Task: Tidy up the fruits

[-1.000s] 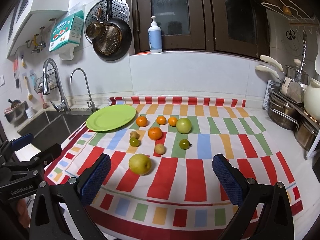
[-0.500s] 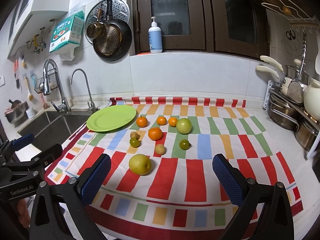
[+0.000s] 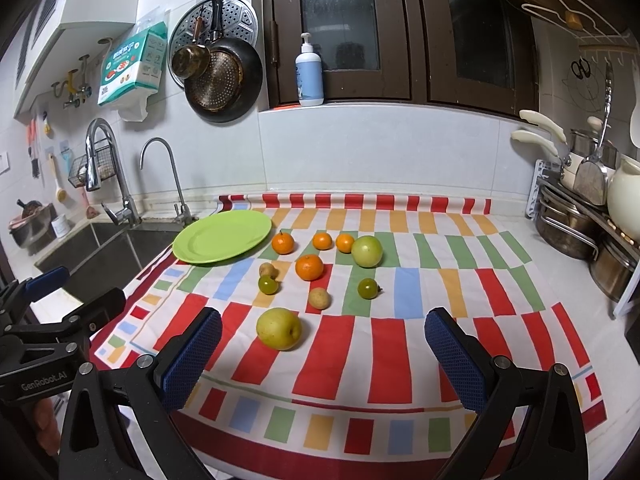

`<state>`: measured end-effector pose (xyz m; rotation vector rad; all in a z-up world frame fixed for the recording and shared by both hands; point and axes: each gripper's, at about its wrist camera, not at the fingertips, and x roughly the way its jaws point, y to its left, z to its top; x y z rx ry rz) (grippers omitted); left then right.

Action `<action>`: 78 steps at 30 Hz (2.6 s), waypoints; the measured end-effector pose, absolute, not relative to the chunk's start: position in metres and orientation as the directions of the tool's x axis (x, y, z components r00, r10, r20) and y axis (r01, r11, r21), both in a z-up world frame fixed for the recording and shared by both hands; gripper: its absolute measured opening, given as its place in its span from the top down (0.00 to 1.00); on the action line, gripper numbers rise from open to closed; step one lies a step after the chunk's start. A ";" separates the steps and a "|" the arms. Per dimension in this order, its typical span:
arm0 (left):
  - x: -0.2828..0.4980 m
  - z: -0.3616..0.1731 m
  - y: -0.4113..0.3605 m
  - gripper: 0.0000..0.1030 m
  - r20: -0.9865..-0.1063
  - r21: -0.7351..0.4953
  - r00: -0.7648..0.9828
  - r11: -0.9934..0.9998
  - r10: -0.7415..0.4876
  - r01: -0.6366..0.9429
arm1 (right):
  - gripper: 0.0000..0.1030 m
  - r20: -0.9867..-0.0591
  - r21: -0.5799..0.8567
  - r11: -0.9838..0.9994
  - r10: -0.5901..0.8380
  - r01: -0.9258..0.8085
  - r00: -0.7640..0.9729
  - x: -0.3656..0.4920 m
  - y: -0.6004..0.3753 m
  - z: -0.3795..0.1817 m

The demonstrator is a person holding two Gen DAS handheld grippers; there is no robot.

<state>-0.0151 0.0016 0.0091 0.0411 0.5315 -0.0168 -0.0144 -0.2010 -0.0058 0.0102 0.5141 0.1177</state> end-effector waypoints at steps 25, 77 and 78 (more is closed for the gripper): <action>0.001 -0.013 -0.021 0.00 -0.531 0.093 0.846 0.989 -0.048 0.114 | 0.01 -0.520 -0.010 0.988 0.128 -0.156 0.844 0.006 -0.207 -0.018; 0.122 -0.107 -0.083 0.51 -0.752 -0.078 0.615 0.959 -0.236 0.273 | 0.56 -0.759 -0.024 0.771 0.401 -0.636 0.514 0.174 -0.188 -0.119; 0.122 -0.107 -0.081 0.51 -0.753 -0.081 0.615 0.959 -0.236 0.270 | 0.59 -0.762 -0.018 0.770 0.403 -0.638 0.508 0.175 -0.187 -0.120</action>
